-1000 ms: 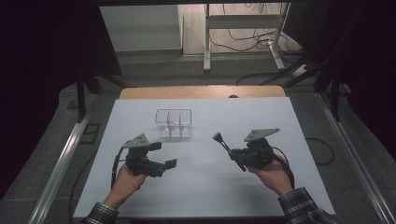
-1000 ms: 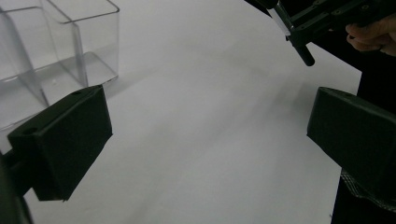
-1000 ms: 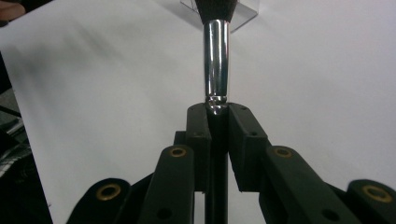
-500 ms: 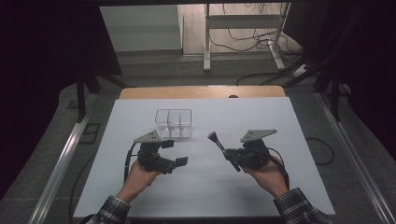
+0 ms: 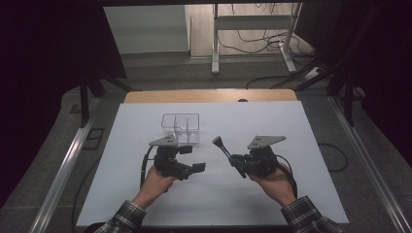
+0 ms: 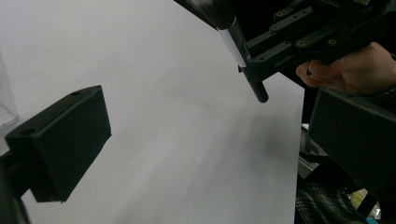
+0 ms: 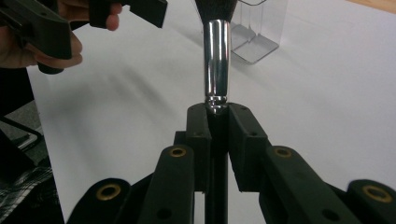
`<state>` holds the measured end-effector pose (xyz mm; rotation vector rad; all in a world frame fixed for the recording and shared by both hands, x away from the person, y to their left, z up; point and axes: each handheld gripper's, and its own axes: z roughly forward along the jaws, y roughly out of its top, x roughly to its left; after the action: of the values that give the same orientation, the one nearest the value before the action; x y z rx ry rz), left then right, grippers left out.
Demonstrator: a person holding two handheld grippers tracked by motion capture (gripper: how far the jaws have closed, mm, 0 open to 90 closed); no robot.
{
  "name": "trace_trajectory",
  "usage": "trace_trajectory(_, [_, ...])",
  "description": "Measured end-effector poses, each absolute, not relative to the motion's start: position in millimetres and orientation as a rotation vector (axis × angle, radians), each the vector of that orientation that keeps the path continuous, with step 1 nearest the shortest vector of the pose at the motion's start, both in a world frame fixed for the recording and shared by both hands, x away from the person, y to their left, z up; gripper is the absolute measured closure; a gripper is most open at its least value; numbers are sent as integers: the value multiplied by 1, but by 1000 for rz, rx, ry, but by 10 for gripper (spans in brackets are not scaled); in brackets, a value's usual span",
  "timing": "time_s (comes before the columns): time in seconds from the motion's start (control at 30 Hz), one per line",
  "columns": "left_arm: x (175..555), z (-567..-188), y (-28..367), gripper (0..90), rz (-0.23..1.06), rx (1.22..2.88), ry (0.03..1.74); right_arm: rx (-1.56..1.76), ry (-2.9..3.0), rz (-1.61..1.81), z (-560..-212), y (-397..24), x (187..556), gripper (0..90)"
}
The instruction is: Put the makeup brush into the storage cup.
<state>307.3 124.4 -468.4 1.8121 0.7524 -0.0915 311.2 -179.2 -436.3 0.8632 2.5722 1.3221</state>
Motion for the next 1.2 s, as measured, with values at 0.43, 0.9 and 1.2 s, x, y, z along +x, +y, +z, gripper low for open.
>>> trace_trajectory(0.43, [311, -469, 114, 0, -139, 1788, 739, 838, 2575, 1360, -437, -168, 307, 786])
trace_trajectory(0.9, [315, -470, 106, 39, -182, 1779, 732, 797, 2591, 1387, -438, -156, 302, 786])
trace_trajectory(1.2, [317, -469, 108, 269, -240, 1743, 740, 774, 2601, 1397, -439, -151, 300, 786])
